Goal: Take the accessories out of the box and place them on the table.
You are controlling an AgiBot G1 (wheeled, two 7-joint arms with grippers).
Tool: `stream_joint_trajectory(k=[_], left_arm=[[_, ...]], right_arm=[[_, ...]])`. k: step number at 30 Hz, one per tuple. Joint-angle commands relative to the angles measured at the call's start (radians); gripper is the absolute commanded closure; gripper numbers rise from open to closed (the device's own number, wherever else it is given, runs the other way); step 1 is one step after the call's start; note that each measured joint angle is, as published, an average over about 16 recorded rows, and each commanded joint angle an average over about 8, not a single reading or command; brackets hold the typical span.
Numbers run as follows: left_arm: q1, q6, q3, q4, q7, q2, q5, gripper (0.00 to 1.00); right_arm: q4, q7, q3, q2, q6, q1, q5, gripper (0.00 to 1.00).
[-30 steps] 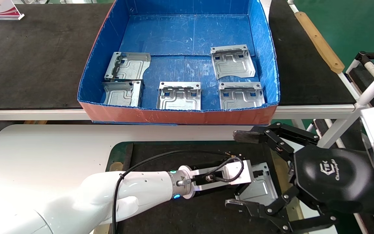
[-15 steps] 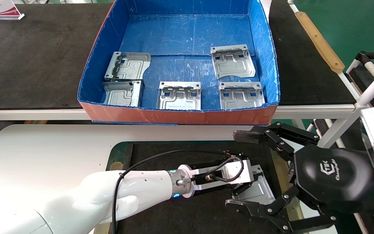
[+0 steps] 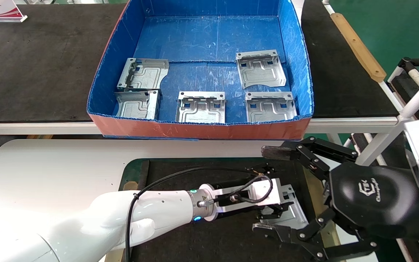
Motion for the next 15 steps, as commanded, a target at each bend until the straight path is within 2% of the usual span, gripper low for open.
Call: stream_joint_trajectory(k=[1, 15], left_arm=[[0.003, 0.008, -0.010, -0.005, -0.008, -0.007, 0.002, 0.00], [0.077, 0.236, -0.269, -0.132, -0.228, -0.182, 0.060, 0.00]], right_arm=[[0.000, 0.000, 0.000, 0.000, 0.000, 0.000, 0.000, 0.00], [0.000, 0.000, 0.000, 0.000, 0.000, 0.000, 0.000, 0.00]])
